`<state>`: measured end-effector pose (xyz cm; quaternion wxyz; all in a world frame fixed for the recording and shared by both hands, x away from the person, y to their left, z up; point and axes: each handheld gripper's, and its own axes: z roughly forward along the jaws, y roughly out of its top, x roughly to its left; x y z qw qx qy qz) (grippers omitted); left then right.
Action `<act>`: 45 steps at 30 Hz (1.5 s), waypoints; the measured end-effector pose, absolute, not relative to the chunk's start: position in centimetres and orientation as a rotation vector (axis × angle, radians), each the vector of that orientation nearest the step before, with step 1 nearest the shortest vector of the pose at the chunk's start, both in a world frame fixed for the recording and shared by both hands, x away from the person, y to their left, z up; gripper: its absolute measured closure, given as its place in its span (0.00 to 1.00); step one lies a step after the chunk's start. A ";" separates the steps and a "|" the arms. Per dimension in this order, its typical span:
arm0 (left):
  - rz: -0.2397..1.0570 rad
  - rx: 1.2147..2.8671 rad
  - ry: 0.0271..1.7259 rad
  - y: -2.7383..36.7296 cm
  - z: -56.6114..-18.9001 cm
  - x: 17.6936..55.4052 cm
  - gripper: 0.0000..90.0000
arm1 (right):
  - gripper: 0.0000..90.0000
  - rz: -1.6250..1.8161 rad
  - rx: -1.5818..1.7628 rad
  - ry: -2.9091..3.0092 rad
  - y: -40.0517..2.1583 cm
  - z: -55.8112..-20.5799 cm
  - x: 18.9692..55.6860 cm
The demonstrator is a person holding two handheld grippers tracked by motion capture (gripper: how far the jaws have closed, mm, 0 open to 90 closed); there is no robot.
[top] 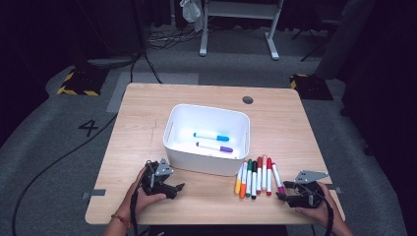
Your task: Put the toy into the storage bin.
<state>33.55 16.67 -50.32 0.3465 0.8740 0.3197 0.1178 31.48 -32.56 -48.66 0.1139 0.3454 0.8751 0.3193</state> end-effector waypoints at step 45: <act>0.302 2.268 0.830 16.7 -50.3 33.5 0.17 | 0.84 0.967 1.193 2.328 -36.9 -49.2 34.3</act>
